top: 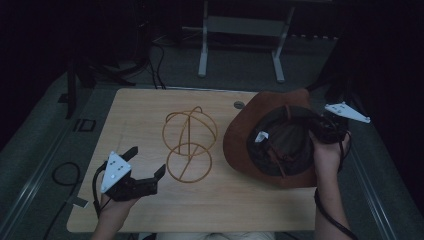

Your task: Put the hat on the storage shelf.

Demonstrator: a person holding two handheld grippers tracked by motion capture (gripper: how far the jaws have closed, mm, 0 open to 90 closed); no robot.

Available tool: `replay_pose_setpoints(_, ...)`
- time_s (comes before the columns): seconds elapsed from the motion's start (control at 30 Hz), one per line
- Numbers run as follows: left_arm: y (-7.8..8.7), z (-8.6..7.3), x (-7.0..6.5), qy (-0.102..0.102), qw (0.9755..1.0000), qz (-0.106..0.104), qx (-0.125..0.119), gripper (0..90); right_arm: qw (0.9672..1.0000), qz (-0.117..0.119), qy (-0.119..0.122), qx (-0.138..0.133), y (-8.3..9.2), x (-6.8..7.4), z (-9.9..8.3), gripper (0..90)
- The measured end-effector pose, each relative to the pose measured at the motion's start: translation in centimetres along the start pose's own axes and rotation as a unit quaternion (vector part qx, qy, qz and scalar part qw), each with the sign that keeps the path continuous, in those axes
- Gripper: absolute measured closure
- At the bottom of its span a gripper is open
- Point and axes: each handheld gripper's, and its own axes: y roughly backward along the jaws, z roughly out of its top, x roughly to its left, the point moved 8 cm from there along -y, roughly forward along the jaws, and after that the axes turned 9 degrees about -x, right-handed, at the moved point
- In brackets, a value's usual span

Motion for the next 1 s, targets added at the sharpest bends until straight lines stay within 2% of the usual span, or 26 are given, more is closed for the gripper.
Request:
replay_pose_setpoints(0.1, -1.5, 1.7, -1.3, -0.013, 0.9998, -0.014, -0.003, 5.7, 1.0, 0.002, -0.001, -0.002, 0.2, 0.0, 0.2, 84.4)
replay_pose_setpoints(0.13, -1.5, 1.7, -1.3, -0.013, 0.9998, -0.014, -0.003, 5.7, 1.0, 0.002, -0.001, -0.002, 0.2, 0.0, 0.2, 84.4)
replay_pose_setpoints(0.17, -2.7, 2.7, -2.3, -0.023, 0.9993, -0.028, -0.001, 5.7, 1.0, 0.003, -0.003, -0.003, 0.3, 0.0, 0.2, 84.3)
replay_pose_setpoints(0.23, -3.4, 3.2, -3.0, -0.027, 0.9989, -0.038, 0.002, 5.7, 1.0, 0.005, -0.004, -0.005, 0.5, -0.1, 0.2, 84.3)
replay_pose_setpoints(0.27, -4.4, 3.9, -3.9, -0.037, 0.9981, -0.049, 0.001, 5.7, 1.0, 0.005, -0.002, -0.006, 0.6, -0.1, 0.2, 84.3)
replay_pose_setpoints(0.3, -4.4, 3.9, -3.9, -0.037, 0.9981, -0.049, 0.001, 5.7, 1.0, 0.005, -0.002, -0.006, 0.6, -0.1, 0.2, 84.3)
replay_pose_setpoints(0.33, -5.7, 4.7, -5.2, -0.043, 0.997, -0.064, 0.003, 5.7, 1.0, 0.006, -0.003, -0.006, 0.9, -0.1, 0.2, 84.3)
replay_pose_setpoints(0.4, -6.2, 5.0, -5.7, -0.045, 0.9966, -0.069, 0.003, 5.7, 1.0, 0.007, -0.001, -0.005, 0.9, -0.1, 0.1, 84.3)
replay_pose_setpoints(0.47, -7.8, 5.9, -7.1, -0.049, 0.9951, -0.085, 0.003, 5.7, 1.0, 0.008, 0.0, -0.001, 1.0, 0.0, -0.1, 84.3)
replay_pose_setpoints(0.5, -7.8, 5.9, -7.1, -0.049, 0.9951, -0.085, 0.003, 5.7, 1.0, 0.008, 0.0, -0.001, 1.0, 0.0, -0.1, 84.3)
replay_pose_setpoints(0.53, -8.5, 6.1, -7.7, -0.056, 0.9942, -0.092, 0.007, 5.7, 1.0, 0.008, 0.0, 0.0, 1.0, 0.0, -0.1, 84.3)
replay_pose_setpoints(0.57, -9.5, 6.5, -8.7, -0.052, 0.9931, -0.105, 0.007, 5.7, 1.0, 0.009, 0.0, 0.002, 1.0, 0.0, -0.3, 84.3)
replay_pose_setpoints(0.63, -10.1, 6.5, -9.2, -0.053, 0.9929, -0.106, 0.008, 5.7, 1.0, 0.01, -0.001, 0.001, 1.0, -0.1, -0.4, 84.3)
replay_pose_setpoints(0.67, -11.0, 6.6, -10.0, -0.05, 0.9918, -0.117, 0.011, 5.7, 0.9999, 0.011, -0.003, 0.001, 1.1, -0.1, -0.4, 84.3)
replay_pose_setpoints(0.7, -11.0, 6.6, -10.0, -0.05, 0.9918, -0.117, 0.011, 5.7, 0.9999, 0.011, -0.003, 0.001, 1.1, -0.1, -0.4, 84.3)
replay_pose_setpoints(0.73, -12.2, 6.6, -11.2, -0.047, 0.9906, -0.128, 0.017, 5.7, 0.9999, 0.012, -0.002, 0.001, 1.3, -0.1, -0.4, 84.3)
replay_pose_setpoints(0.8, -12.7, 6.6, -11.6, -0.052, 0.9903, -0.128, 0.018, 5.7, 0.9999, 0.012, 0.002, 0.0, 1.4, 0.0, -0.3, 84.3)
replay_pose_setpoints(0.97, -16.5, 6.5, -14.5, -0.066, 0.9868, -0.143, 0.037, 5.7, 0.9999, 0.013, -0.001, -0.001, 1.6, 0.0, -0.2, 84.3)
replay_pose_setpoints(1.0, -16.5, 6.5, -14.5, -0.066, 0.9868, -0.143, 0.037, 5.7, 0.9999, 0.013, -0.001, -0.001, 1.6, 0.0, -0.2, 84.3)
